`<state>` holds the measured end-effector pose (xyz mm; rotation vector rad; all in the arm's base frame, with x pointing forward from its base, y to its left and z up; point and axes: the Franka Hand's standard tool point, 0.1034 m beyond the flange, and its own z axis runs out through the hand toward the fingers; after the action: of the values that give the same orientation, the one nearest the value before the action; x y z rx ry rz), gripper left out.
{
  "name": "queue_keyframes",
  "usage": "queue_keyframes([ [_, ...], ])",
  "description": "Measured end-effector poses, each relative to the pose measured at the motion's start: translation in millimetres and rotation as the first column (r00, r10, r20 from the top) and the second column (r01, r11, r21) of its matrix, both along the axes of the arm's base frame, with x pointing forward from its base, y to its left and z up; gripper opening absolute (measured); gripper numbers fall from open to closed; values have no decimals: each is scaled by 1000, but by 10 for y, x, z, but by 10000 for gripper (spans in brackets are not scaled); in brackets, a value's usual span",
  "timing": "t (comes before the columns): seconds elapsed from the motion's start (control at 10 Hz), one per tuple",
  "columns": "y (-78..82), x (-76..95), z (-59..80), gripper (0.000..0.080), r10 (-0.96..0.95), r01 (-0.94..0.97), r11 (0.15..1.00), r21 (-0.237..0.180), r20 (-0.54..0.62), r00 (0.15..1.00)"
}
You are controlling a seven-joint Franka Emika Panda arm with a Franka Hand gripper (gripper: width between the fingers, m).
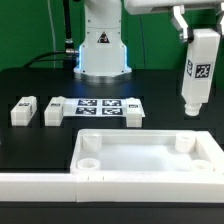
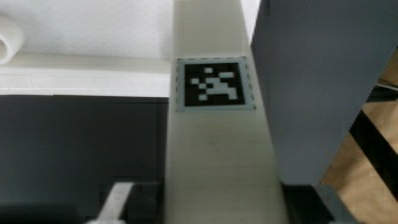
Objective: Assemble desk
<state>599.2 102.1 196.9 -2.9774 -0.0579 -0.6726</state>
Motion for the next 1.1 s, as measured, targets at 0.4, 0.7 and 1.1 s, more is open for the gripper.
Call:
queue_keyframes([
  [0.4, -32, -14, -51, 290, 17, -17, 1000, -2, 124, 992],
  [0.7, -215, 166, 61, 290, 80, -73, 995, -64, 106, 991],
  [1.1, -234, 170, 59, 290, 96, -88, 993, -74, 106, 990],
])
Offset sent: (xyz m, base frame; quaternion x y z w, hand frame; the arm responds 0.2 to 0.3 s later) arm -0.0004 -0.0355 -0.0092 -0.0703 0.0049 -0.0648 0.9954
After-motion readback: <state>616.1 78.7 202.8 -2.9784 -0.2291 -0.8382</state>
